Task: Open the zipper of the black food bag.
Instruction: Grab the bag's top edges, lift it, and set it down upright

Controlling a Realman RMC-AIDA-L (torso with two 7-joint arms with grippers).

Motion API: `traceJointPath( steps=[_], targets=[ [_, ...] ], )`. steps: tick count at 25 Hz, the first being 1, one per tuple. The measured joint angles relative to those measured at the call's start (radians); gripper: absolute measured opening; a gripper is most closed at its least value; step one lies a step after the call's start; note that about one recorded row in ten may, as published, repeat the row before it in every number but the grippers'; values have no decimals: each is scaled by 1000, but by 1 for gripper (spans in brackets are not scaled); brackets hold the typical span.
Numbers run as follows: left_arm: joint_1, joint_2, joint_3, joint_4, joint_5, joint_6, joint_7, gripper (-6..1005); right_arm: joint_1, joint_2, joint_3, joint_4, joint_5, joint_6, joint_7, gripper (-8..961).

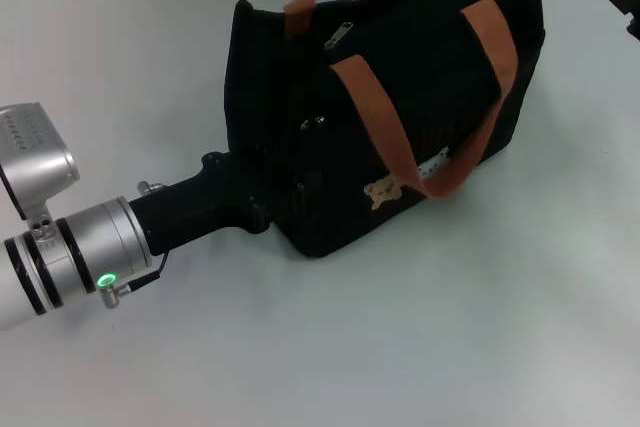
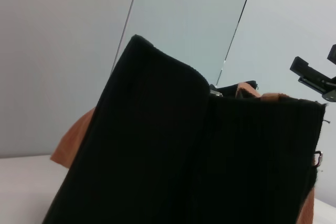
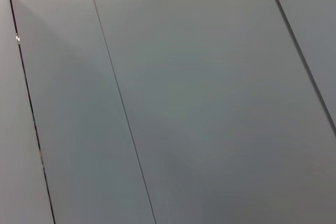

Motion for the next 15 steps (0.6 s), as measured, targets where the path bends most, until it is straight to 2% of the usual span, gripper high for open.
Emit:
traceJointPath(
  steps=[2,15],
  targets=[
    [0,0,-2,-3,0,0,11,491,-5,0,-1,3,0,0,1,811],
    [3,0,-6,6,-2,10,43,378,-10,3,4,29,0,-10,2,811]
  ],
)
